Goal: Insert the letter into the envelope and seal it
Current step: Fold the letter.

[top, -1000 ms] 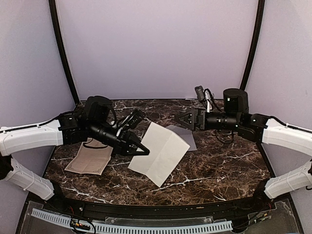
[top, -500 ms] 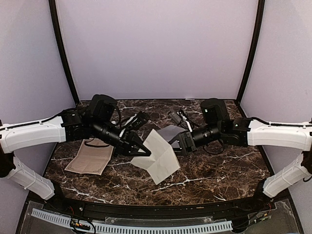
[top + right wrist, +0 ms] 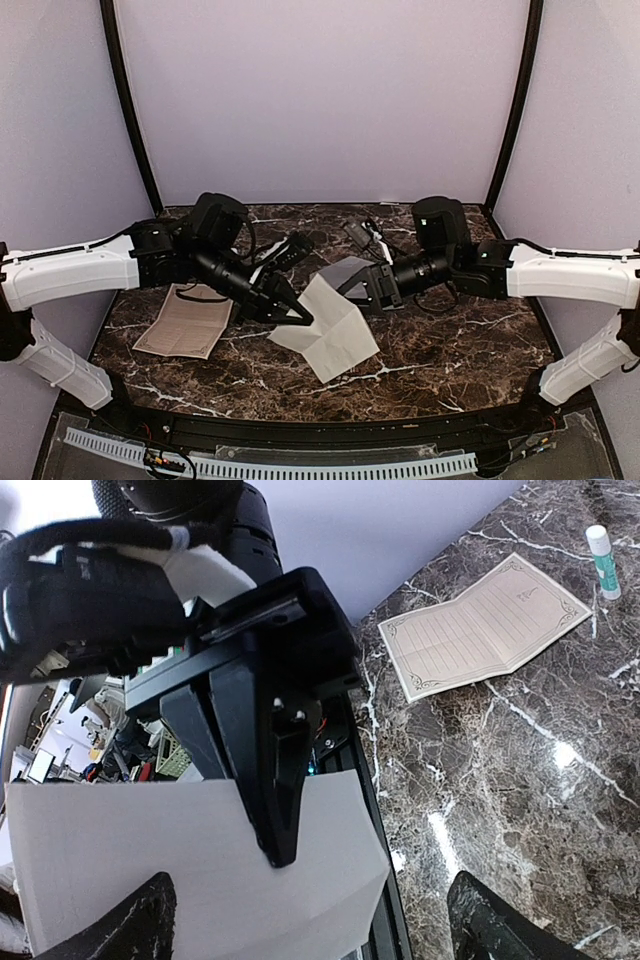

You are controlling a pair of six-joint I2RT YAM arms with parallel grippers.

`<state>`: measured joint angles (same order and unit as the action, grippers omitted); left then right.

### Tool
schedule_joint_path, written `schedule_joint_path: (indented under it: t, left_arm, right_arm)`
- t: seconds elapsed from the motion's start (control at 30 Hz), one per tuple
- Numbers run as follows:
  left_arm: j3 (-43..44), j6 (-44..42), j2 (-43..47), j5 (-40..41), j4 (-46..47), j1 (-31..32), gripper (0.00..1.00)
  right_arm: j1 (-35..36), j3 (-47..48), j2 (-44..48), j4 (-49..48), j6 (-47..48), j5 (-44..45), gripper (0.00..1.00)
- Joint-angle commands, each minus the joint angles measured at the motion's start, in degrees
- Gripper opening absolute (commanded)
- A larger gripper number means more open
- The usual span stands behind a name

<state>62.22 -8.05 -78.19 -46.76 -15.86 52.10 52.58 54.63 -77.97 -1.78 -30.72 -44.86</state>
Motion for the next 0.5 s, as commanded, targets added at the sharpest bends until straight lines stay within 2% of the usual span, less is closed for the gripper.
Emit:
schedule_joint_path:
  t: [0.0, 0.13, 0.47]
  left_arm:
    - [2.51, -2.09, -1.10, -0.79, -3.84, 1.60, 0.00]
    - [2.94, -2.32, -1.74, -0.61, -4.69, 2.10, 0.00]
    - [3.96, -0.73, -2.79, -0.95, -4.48, 2.06, 0.00]
  right_arm:
    - [0.56, 3.41, -0.96, -1.42, 0.50, 1.31, 0.91]
    - [0.59, 6.25, -2.15, 1.50, 2.69, 0.40, 0.91]
    - [3.69, 3.87, -1.98, 2.16, 2.78, 0.77, 0.91]
